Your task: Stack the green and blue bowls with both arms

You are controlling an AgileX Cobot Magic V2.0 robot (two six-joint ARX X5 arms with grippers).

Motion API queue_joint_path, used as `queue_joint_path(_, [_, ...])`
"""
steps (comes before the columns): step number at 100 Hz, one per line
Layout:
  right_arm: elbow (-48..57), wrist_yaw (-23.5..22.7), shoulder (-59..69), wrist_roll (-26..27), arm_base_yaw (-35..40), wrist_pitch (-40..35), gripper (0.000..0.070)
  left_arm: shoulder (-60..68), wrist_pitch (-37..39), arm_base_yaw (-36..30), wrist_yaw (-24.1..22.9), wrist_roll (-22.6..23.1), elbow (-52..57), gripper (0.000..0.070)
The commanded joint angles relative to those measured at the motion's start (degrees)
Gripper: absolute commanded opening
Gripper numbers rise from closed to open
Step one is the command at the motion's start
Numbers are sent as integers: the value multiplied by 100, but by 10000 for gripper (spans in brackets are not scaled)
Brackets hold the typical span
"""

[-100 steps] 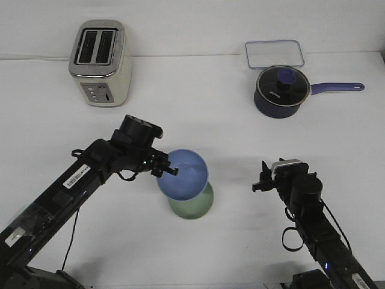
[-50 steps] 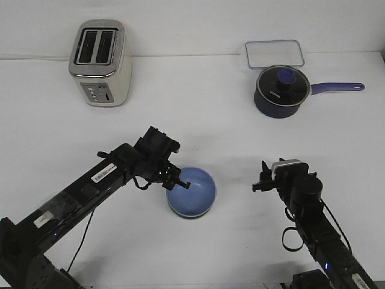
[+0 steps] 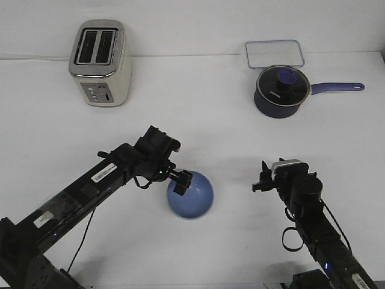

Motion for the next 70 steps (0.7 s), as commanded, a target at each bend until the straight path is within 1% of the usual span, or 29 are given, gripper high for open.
queue_joint_path(1, [59,0,24,-37,13,57,361,-232,35,70,-9,111,68,577])
queue_joint_path(7, [59,0,24,-37,13,57,361,-452,61,166,-105,138,68,578])
queue_joint_path(12, [59,0,22,-37,13,55,361,-715,90,291,-286,142,66,578])
queue_joint_path(30, [59,0,24,-37,13,57,361,-1681,354,743,-1174,468,63,577])
queue_joint_path(37, [59,0,22,-37,13,57,361,-2024,398,955,-1421,608,63,577])
queue_joint_path(43, [59,-2,22,-37,13,57,361,-2293,393,1180,-1493,702,57,577])
queue_joint_path(56, [59,0,22,-37,13,57,361,-2870,483,1725,-1497,741,-164,577])
queue_joint_path(70, [59,0,24,-37,13,57,361,-3626,1091,2253,-1497,708,-1091,577])
